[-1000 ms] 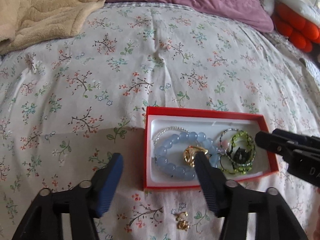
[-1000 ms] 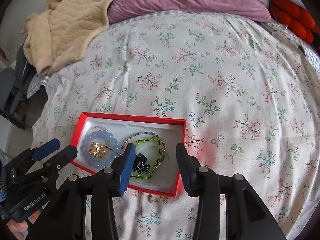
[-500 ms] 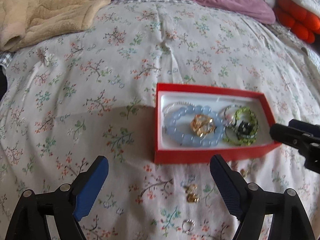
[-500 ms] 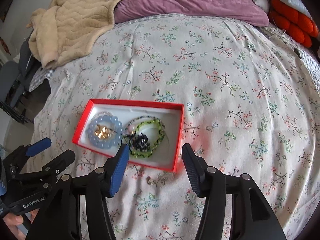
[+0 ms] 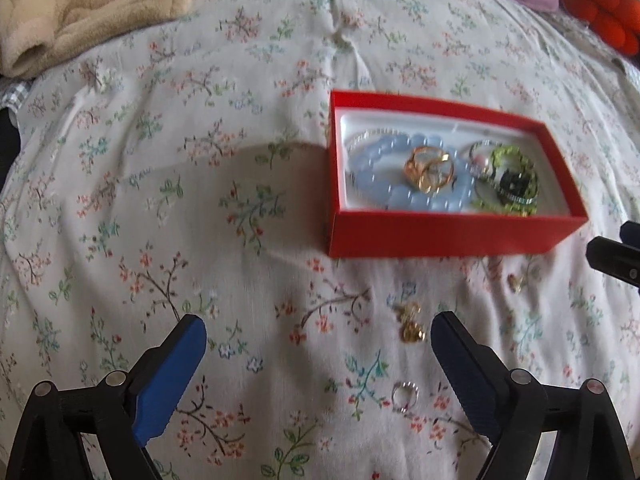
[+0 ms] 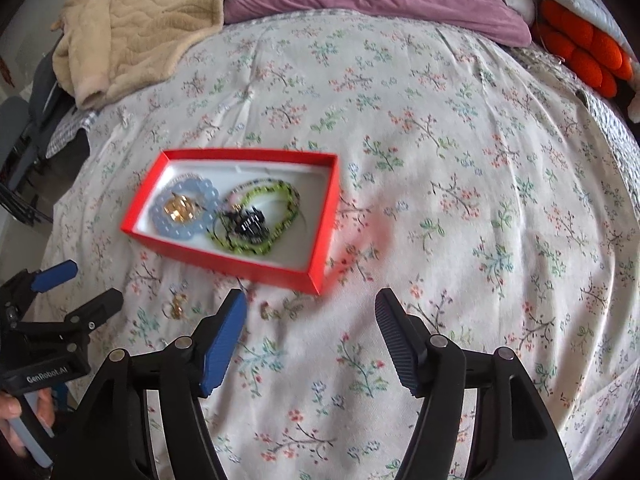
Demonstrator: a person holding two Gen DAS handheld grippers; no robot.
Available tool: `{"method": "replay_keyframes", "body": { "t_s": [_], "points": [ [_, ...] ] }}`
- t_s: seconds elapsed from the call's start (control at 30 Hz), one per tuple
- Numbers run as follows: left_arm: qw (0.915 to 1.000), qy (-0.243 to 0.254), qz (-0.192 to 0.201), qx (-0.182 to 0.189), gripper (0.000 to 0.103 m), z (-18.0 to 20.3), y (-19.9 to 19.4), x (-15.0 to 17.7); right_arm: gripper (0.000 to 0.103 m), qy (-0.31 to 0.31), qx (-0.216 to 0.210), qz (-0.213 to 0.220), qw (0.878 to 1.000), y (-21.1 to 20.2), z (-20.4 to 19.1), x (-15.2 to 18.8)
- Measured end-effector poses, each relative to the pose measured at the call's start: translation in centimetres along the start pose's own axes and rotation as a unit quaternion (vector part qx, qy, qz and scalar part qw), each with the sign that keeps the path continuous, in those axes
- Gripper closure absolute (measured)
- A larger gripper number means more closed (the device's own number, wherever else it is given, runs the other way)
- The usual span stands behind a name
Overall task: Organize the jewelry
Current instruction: 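Lower the left tool onto a small gold earring and close it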
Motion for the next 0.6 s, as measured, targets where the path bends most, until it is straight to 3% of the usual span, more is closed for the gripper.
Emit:
{"method": "replay_keyframes", "body": {
  "t_s": [0.27,0.5,0.6],
  "points": [
    [0.9991,0.004,-0.039,0.014,0.009,0.6,1.7,2.2,0.032,0.002,0.014,-0.038,0.999,1.3,1.3,2.2],
    [0.9978,-0.015,-0.048,0.042,0.01,1.5,2.1,2.6,0.032,0.008,0.013,-0.05,0.999,1.6,1.9,2.9],
    [0.9968,-0.026,-0.05,0.056,0.019,2.1,2.3,2.6,0.032,0.007,0.012,-0.053,0.998,1.7,1.9,3.0]
  ]
}}
Point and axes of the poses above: each gripper's, at about its wrist camera, not at the fingertips, and y roughly the way its jaws point, z to its right, x to its underside, the point moved 9 cm from there along y, roughly the way its jaws point, and after that the axes turned 2 degrees about -y, right-handed, at the moved point
